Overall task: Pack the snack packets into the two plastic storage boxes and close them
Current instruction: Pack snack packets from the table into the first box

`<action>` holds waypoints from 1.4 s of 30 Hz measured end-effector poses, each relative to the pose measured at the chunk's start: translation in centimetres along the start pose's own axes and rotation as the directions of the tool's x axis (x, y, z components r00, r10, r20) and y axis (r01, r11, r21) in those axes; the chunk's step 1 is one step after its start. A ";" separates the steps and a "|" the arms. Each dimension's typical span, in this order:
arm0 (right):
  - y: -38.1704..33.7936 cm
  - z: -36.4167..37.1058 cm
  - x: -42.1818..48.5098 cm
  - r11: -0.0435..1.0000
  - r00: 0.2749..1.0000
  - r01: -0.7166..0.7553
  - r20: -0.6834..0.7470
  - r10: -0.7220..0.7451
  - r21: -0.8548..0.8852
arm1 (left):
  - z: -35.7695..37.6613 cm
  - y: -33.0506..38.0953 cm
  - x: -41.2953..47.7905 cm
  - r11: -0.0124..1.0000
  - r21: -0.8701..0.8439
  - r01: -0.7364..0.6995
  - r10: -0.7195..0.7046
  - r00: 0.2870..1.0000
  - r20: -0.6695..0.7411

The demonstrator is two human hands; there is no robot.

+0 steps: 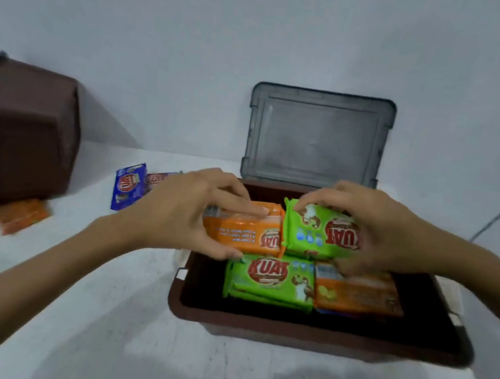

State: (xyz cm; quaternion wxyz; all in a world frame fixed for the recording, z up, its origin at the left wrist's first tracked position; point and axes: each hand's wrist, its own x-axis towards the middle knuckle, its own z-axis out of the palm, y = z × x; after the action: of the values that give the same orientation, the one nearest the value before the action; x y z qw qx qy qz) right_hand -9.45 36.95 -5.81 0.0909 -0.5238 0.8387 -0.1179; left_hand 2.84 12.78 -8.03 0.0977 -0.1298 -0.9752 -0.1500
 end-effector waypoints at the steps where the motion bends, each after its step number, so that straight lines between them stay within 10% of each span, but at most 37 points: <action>1: 0.5 0.2 -1.1 1.000 0.999 -0.029 0.024 0.029 -0.008 | 0.7 0.6 0.6 0.999 -0.006 -0.036 0.036 0.999 0.027; 17: 2.8 3.8 -3.6 0.987 0.960 -0.051 0.267 0.090 -0.150 | 6.4 3.5 3.1 0.968 0.206 -0.142 0.097 0.972 0.215; 42: 1.9 4.0 -1.8 0.969 0.963 -0.059 0.241 0.118 -0.238 | 6.4 1.6 3.6 0.984 0.063 -0.168 0.148 0.958 0.246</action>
State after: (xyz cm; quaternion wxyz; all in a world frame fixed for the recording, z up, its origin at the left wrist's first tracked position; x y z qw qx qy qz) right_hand -9.14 38.98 -10.13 0.1415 -0.5032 0.8509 0.0517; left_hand -1.06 17.14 -12.79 -0.0040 -0.2204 -0.9718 -0.0840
